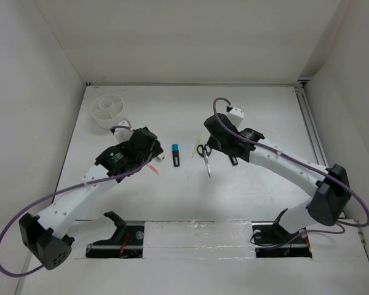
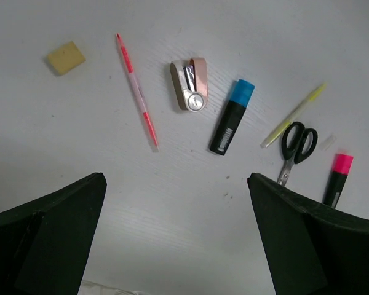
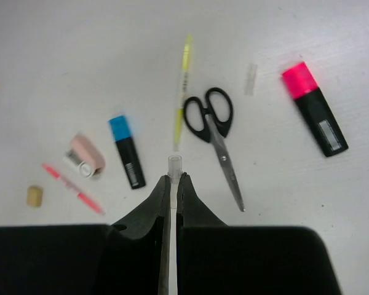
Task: Sort the stationery into containers
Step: Pick up the pen cap from the center of the board, then pick up the pen from the center of the board.
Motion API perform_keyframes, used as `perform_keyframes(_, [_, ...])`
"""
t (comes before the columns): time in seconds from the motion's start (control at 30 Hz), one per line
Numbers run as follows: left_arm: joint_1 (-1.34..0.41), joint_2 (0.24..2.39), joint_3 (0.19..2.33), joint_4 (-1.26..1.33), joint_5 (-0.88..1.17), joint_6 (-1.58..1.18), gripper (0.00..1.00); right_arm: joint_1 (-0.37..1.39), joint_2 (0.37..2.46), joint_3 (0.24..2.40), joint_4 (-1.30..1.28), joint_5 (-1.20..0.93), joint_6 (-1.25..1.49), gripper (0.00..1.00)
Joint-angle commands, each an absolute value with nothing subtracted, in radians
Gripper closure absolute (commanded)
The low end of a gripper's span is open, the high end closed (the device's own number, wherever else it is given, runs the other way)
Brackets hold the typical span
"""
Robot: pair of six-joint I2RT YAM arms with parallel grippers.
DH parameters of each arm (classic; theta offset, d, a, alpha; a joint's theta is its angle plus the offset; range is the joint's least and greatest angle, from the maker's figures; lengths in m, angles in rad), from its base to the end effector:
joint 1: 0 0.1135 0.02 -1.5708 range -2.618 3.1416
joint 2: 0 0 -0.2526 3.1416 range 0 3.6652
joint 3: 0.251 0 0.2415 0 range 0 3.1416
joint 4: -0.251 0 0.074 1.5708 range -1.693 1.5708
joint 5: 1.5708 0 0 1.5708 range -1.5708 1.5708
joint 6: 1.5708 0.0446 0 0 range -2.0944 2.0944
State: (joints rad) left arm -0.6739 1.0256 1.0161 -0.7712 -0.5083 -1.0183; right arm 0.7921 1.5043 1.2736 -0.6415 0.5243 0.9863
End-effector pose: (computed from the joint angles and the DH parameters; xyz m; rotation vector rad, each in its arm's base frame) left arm 0.1728 -0.1102 0.3077 -0.6224 2.1638 -0.3133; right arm 0.2386 0.2100 0.2842 0.4465 2.2660 0.2616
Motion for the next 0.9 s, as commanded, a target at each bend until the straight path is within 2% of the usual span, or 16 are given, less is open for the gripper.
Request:
perform_keyframes(0.0, [-0.673,1.07,1.019,-0.796,-0.483,-1.259,0.0,0.836,1.439,1.298,-0.548,0.545,0.758,1.0])
perform_keyframes(0.23, [-0.673,1.244,1.019,-0.87,-0.578,-1.584,0.0,0.879,1.263,1.269,-0.443,0.402,0.595,1.0])
perform_keyframes(0.33, [-0.673,1.302,1.019,-0.879,-0.588,-1.634,0.02,0.879,1.175,1.235,-0.403,0.335,0.574,1.0])
perform_keyframes(0.43, [-0.664,1.345,0.997,-0.868,-0.588,-1.66,0.04,0.879,1.129,1.212,-0.414,0.322,0.565,1.0])
perform_keyframes(0.57, [-0.654,1.376,0.968,-0.772,-0.588,-1.595,0.13,0.879,1.079,1.181,-0.423,0.311,0.534,1.0])
perform_keyframes(0.87, [-0.577,1.52,0.939,-0.683,-0.549,-1.525,0.16,0.879,1.042,1.141,-0.403,0.288,0.514,1.0])
